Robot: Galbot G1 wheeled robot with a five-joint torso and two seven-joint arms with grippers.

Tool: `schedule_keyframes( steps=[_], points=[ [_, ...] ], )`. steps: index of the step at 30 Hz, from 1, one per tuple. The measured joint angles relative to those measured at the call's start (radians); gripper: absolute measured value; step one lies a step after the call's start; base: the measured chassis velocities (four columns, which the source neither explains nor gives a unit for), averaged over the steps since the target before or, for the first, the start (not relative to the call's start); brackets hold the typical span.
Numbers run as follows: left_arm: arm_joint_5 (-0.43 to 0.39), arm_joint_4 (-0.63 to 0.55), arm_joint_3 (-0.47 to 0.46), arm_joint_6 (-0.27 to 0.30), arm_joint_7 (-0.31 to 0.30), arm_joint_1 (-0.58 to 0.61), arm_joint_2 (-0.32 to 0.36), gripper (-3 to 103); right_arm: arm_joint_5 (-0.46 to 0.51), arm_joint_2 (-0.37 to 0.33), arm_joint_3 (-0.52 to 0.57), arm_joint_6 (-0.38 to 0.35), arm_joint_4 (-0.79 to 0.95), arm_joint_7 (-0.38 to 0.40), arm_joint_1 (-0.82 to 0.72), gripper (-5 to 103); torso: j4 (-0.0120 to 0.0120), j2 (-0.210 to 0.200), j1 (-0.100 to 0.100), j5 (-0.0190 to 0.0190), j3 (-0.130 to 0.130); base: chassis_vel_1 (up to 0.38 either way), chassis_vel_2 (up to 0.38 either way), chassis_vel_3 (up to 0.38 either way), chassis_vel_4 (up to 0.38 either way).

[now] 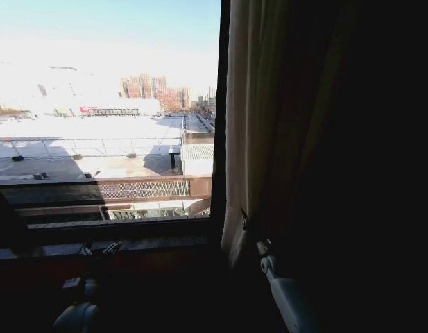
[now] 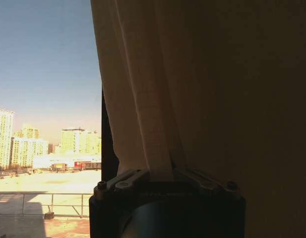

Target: Open the curtains by pulling them apart, changing their state from closed to fully open.

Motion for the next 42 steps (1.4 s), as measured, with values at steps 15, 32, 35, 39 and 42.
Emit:
schedule_keyframes(
  steps=[15,32,35,39,42],
  points=[
    [0.0,0.0,0.0,0.0,0.0,0.0,0.0,100,-0.069,-0.024,0.034,-0.035,-0.139,0.097,0.105,0,0.0007,0.0,0.0,0.0001,0.0,-0.053,-0.059,0.051,0.053],
    [0.0,0.0,0.0,0.0,0.0,0.0,0.0,100,-0.078,-0.144,0.159,-0.143,-0.173,0.288,0.132,0,0.0,0.0,0.0,0.0002,0.0,0.0,0.0,0.0,0.0],
    [0.0,0.0,0.0,0.0,0.0,0.0,0.0,100,-0.085,-0.149,0.168,-0.147,-0.158,0.299,0.111,0,-0.0003,0.0,0.0,0.0003,0.0,0.0,0.0,0.0,0.0],
    [0.0,0.0,0.0,0.0,0.0,0.0,0.0,100,-0.085,-0.145,0.167,-0.145,-0.141,0.298,0.095,0,-0.0002,0.0,0.0,0.0003,0.0,0.0,0.0,0.0,0.0],
    [0.0,0.0,0.0,0.0,0.0,0.0,0.0,100,-0.072,-0.141,0.156,-0.135,-0.119,0.27,0.077,-3,-0.0002,0.0,0.0,0.0002,0.0,0.0,0.0,0.0,0.0]
  ],
)
